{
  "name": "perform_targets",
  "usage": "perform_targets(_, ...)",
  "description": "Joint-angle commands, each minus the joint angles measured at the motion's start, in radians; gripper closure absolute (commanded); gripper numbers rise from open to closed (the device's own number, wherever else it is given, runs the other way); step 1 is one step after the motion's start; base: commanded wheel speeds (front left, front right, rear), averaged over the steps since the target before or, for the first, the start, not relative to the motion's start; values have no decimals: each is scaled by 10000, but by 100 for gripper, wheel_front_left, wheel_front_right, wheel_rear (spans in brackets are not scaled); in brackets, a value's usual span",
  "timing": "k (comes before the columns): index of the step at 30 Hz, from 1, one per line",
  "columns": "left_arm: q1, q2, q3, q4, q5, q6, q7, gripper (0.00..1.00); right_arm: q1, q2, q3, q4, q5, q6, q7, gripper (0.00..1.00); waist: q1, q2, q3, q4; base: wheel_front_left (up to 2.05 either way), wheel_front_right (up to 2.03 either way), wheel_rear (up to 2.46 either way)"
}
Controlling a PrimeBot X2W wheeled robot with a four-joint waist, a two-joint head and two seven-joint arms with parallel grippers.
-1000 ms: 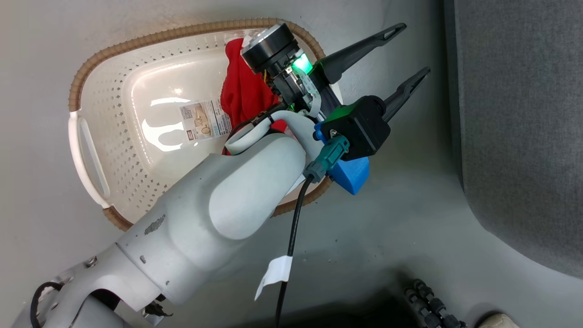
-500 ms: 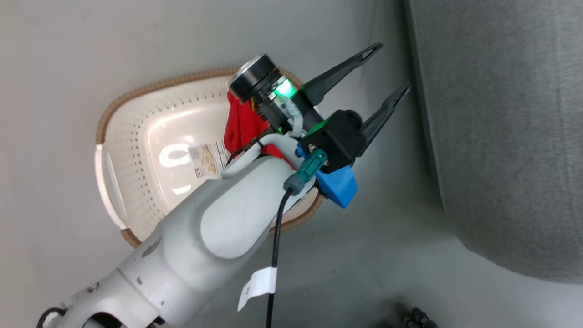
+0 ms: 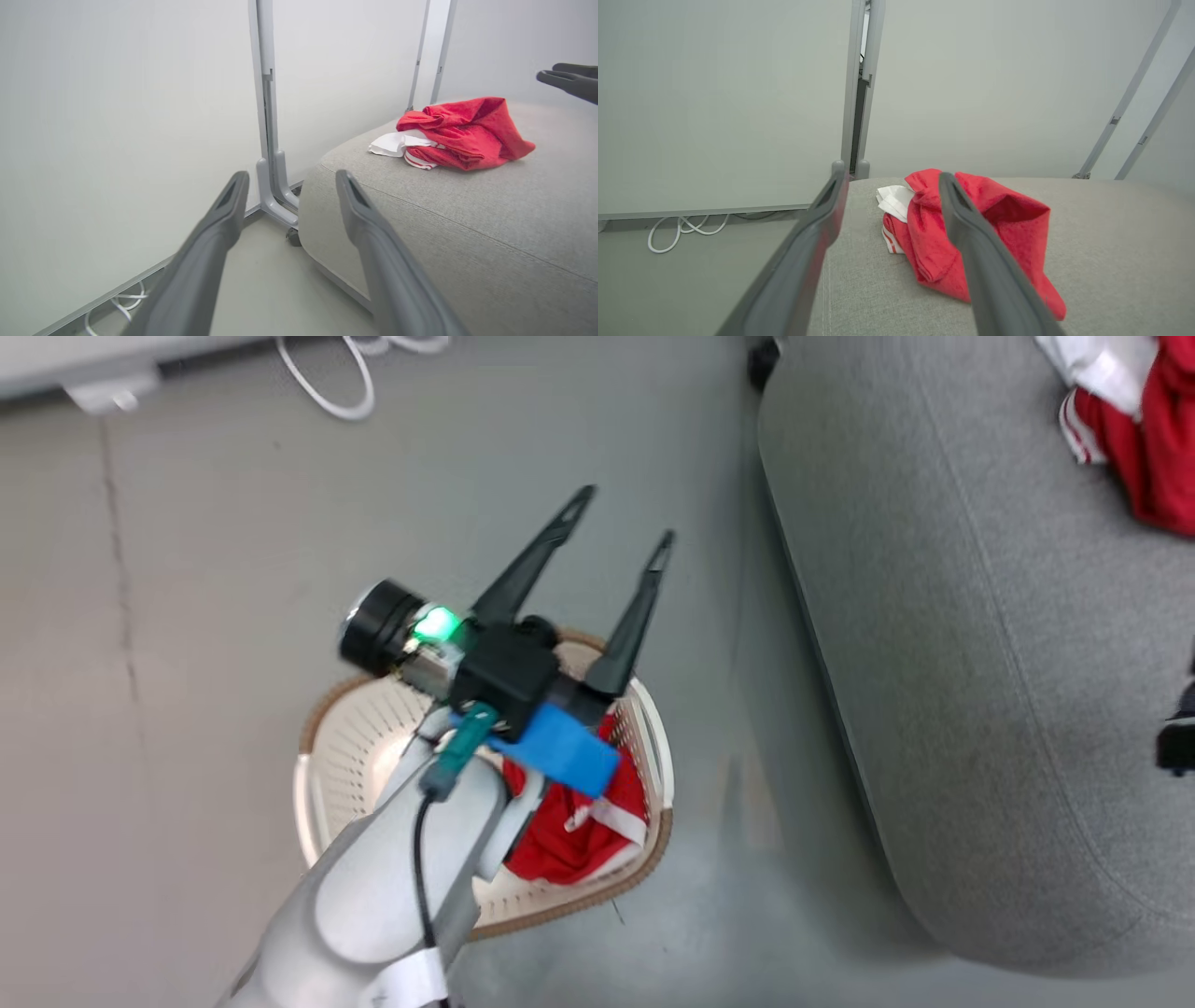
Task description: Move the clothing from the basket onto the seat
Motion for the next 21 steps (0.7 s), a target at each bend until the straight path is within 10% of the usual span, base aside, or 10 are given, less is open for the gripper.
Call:
perform_targets(1, 330, 44, 276, -145, 18, 88, -46, 0, 251, 86, 184, -128, 83, 1, -10, 0, 2, 0, -950, 463, 0, 0, 0)
perform_targets(21, 4647, -178, 4601, -1503, 703, 146, -46, 0, 2364, 1281, 2553, -403, 112, 1, -10, 0, 2, 0, -4160, 1894, 0, 0, 0)
